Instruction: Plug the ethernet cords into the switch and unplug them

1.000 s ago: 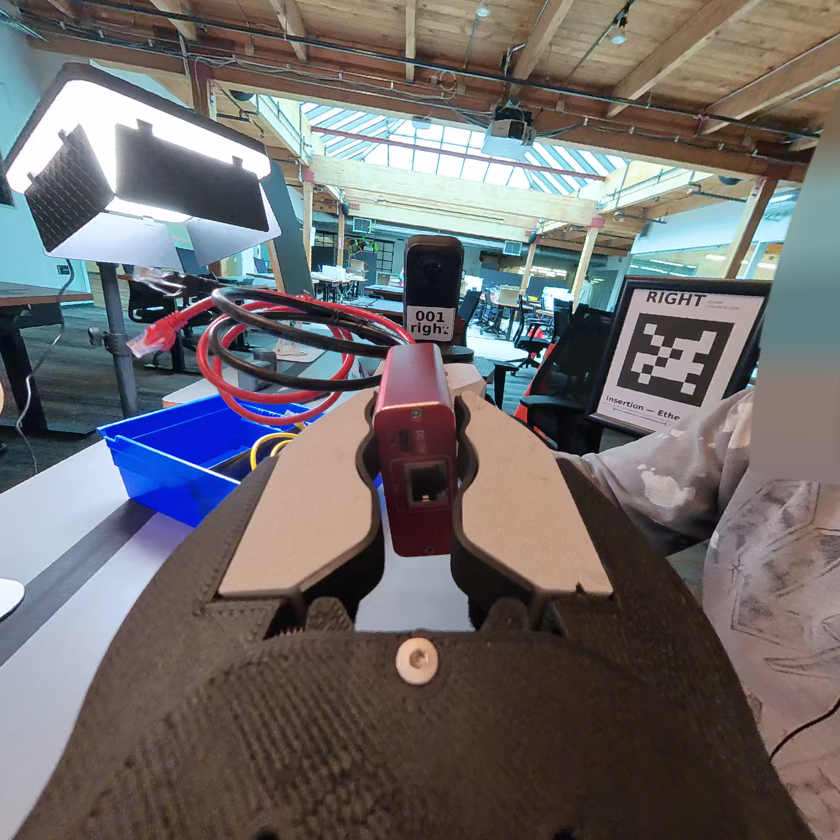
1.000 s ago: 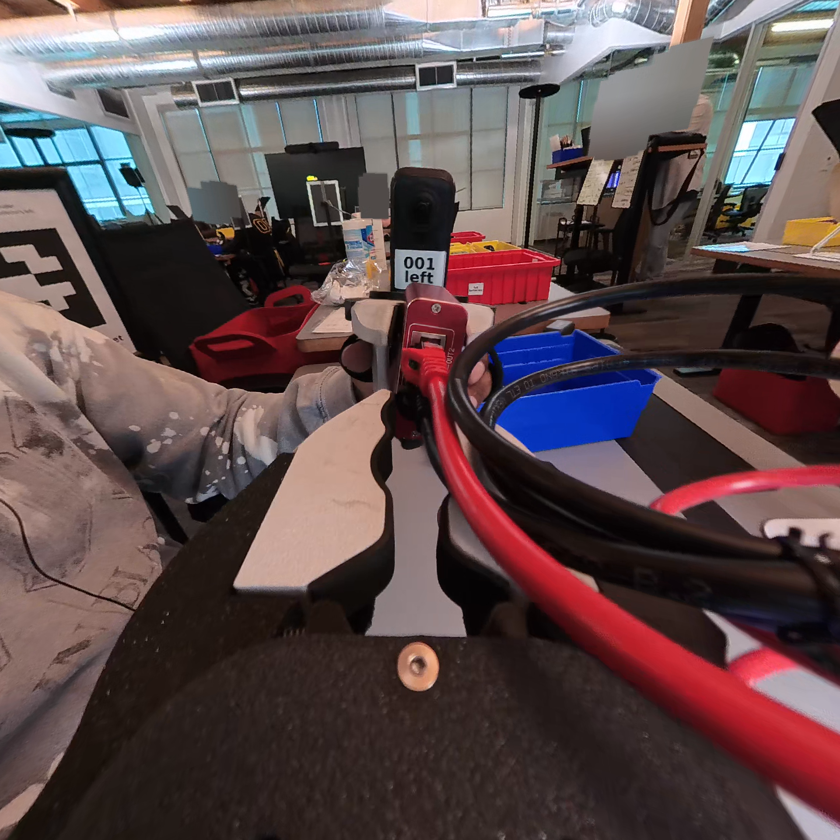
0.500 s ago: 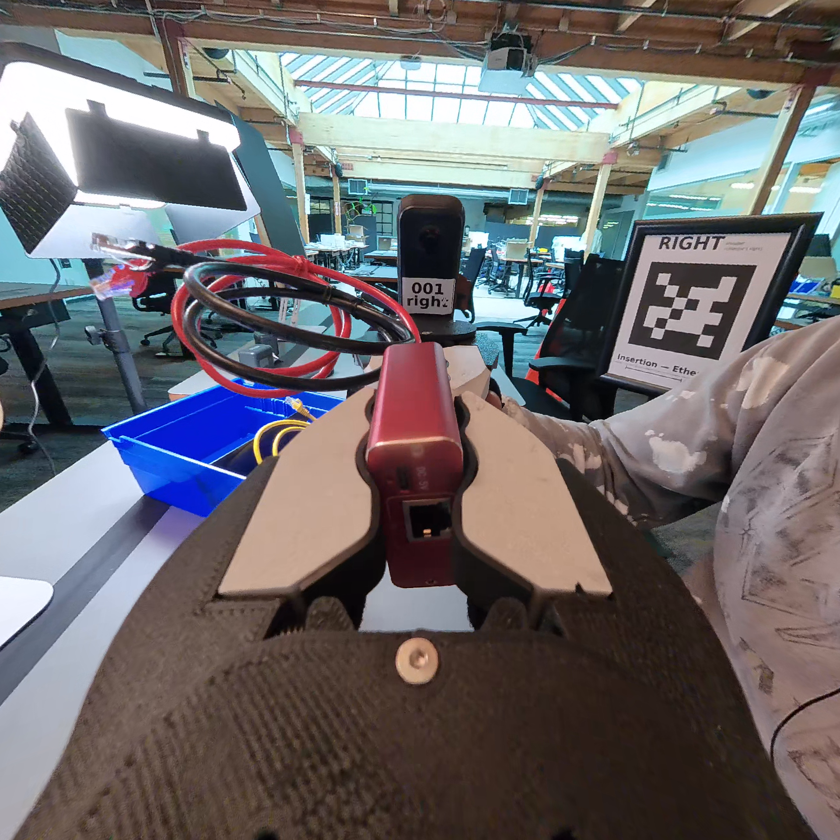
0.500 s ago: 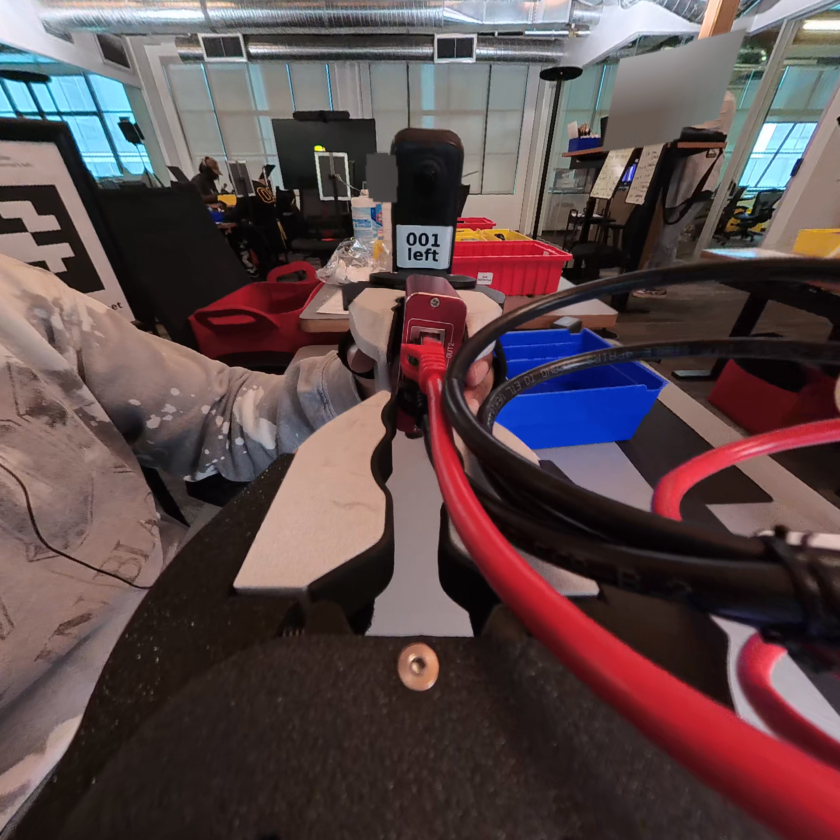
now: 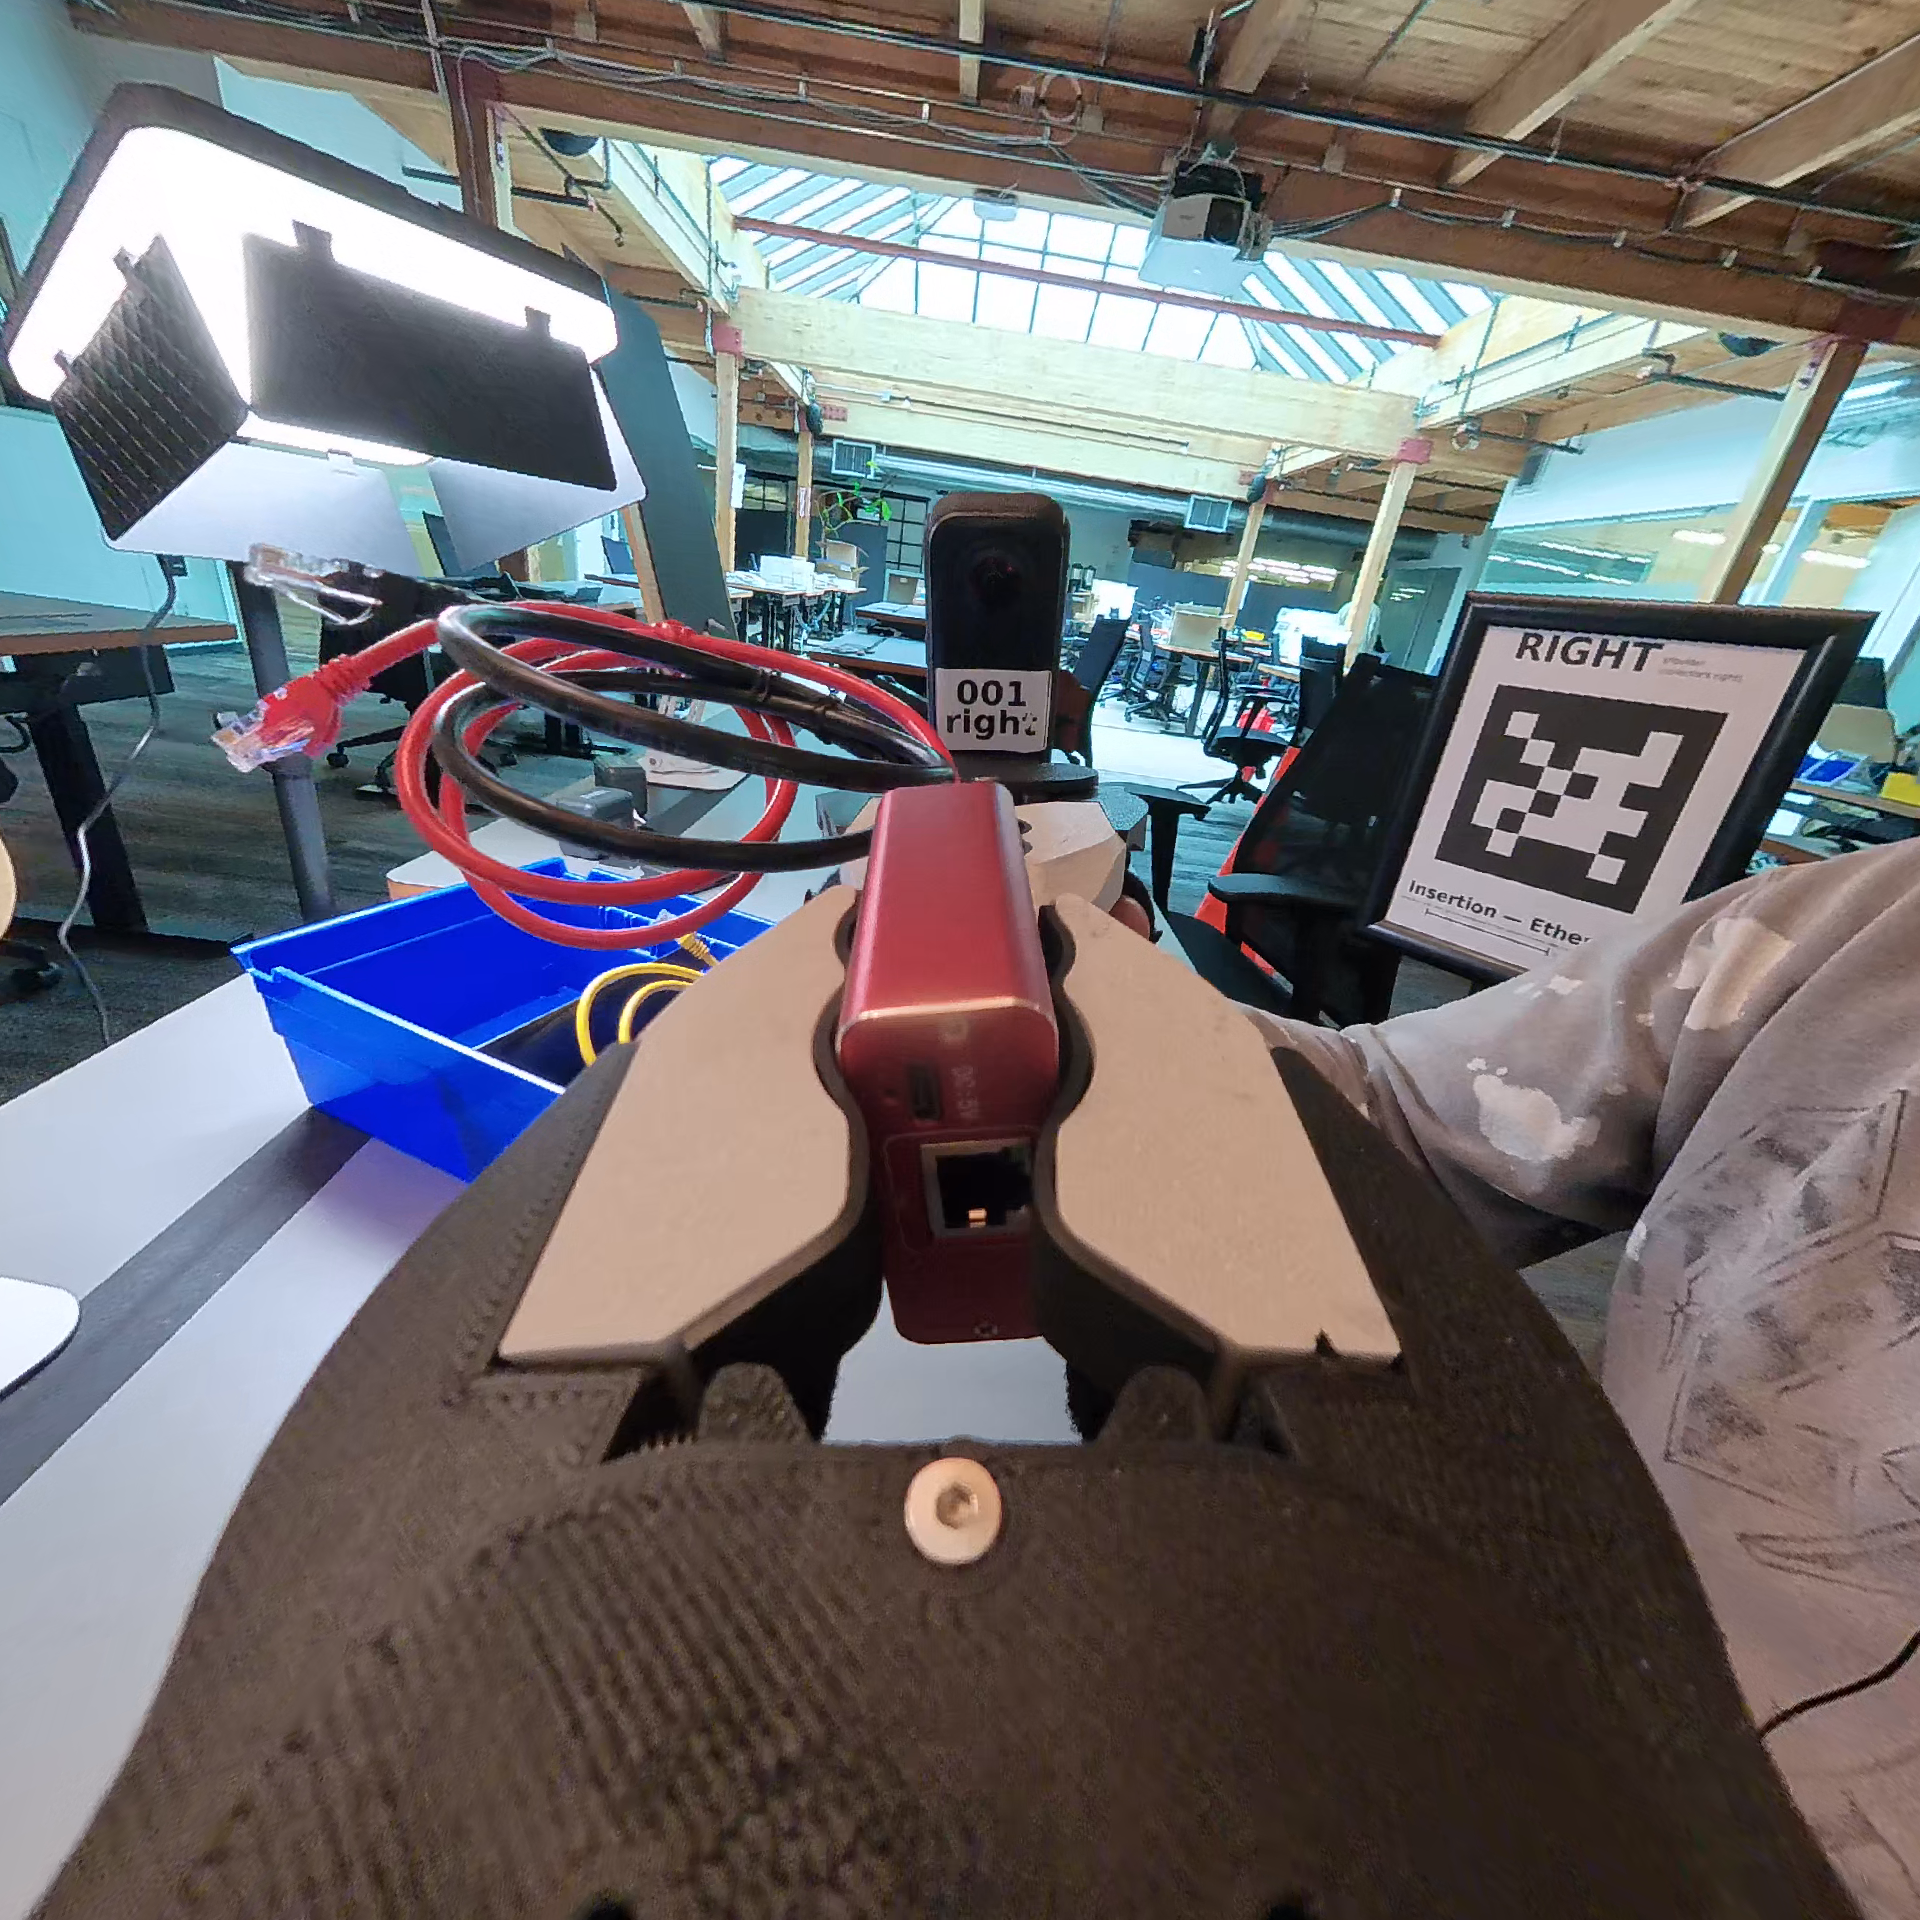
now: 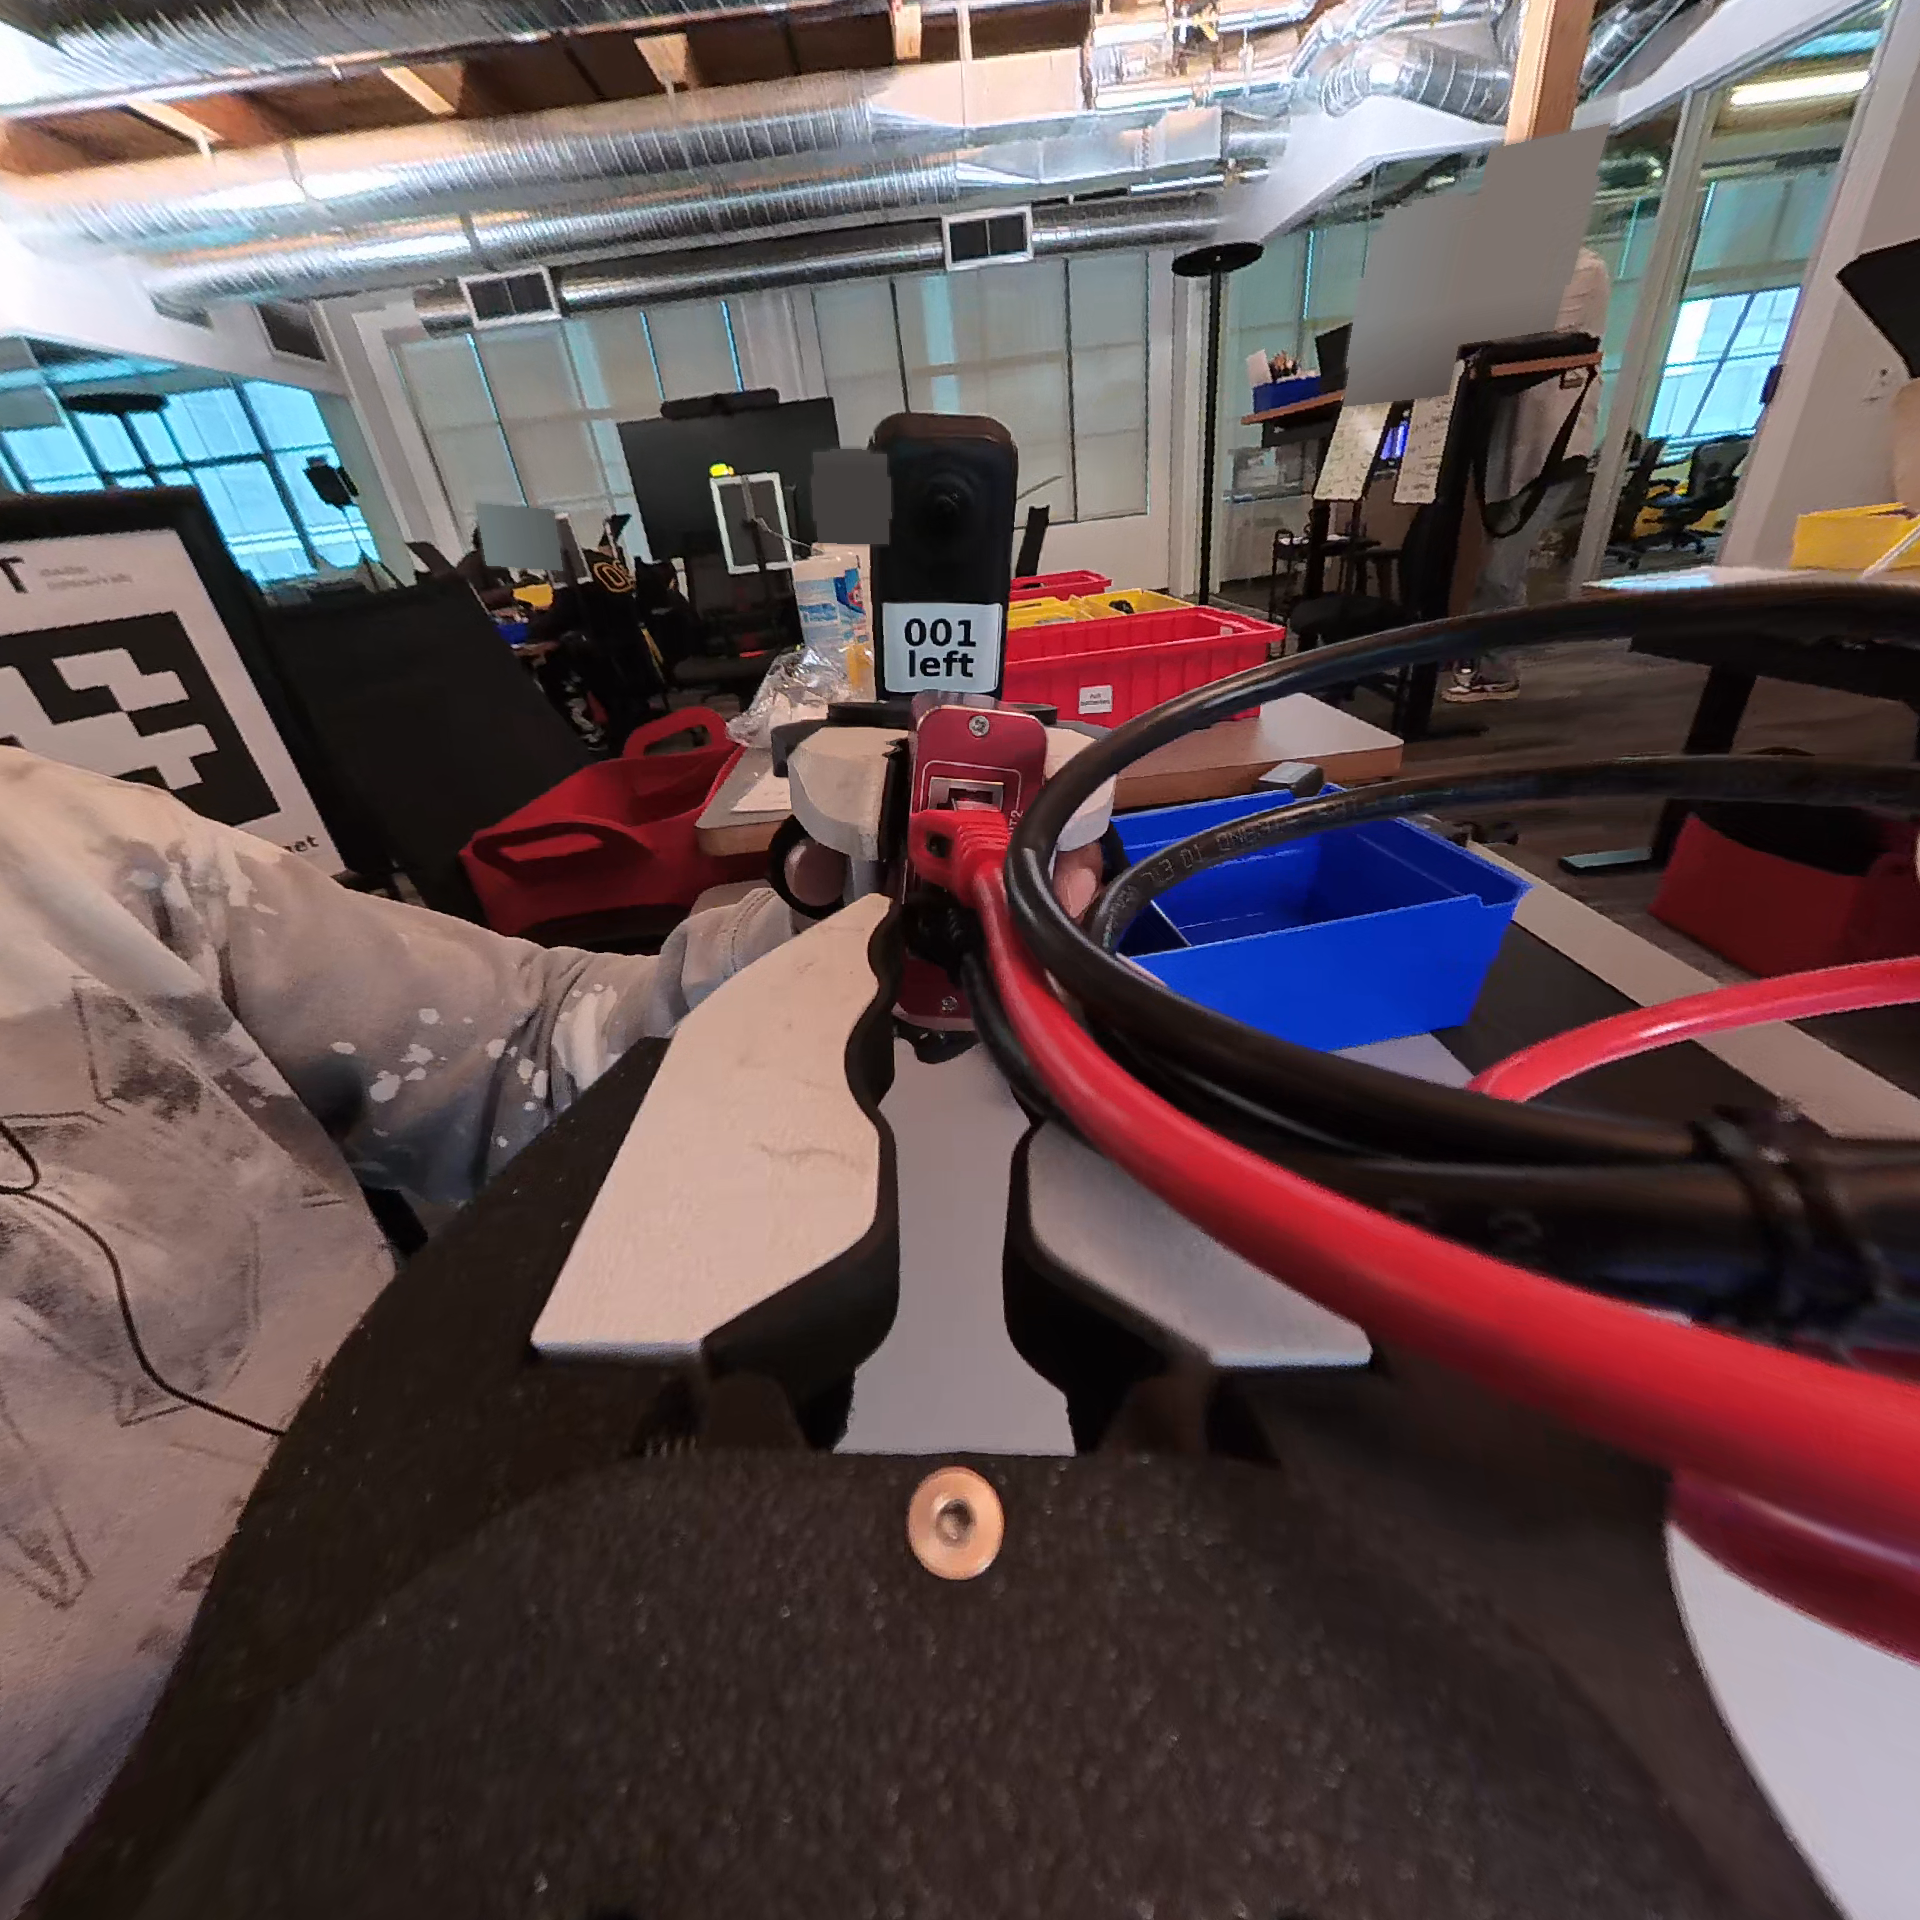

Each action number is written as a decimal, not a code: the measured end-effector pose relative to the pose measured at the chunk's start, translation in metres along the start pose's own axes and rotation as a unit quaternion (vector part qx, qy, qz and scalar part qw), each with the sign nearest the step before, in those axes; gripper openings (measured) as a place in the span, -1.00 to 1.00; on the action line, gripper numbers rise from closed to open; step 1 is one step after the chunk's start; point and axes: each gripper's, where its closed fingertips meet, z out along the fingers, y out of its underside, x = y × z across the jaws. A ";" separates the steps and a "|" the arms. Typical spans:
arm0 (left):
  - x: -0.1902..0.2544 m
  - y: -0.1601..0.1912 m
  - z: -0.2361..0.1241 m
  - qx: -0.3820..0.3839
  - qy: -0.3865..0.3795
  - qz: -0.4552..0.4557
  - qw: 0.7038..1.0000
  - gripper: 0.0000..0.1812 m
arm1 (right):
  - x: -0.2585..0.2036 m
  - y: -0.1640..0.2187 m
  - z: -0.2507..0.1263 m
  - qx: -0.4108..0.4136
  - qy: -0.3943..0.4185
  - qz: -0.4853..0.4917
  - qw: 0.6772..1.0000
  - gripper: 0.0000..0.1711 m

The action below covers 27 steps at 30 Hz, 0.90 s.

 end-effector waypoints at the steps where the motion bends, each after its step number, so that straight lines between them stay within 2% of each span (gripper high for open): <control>1: 0.000 0.000 0.000 -0.001 0.001 -0.003 1.000 -0.66 | 0.000 0.000 0.000 0.001 -0.003 0.006 1.000 -0.80; 8: -0.001 0.002 0.001 -0.011 -0.005 -0.017 1.000 -0.66 | 0.000 0.001 -0.001 0.003 -0.017 0.035 0.999 -0.82; 13: -0.005 0.003 0.002 -0.028 -0.043 0.003 0.999 -0.66 | 0.006 0.003 -0.002 -0.004 -0.008 0.039 0.999 -0.81; 27: -0.009 -0.003 0.001 -0.020 -0.086 0.033 0.996 -0.67 | 0.015 0.006 0.001 -0.014 0.031 0.004 0.999 -0.80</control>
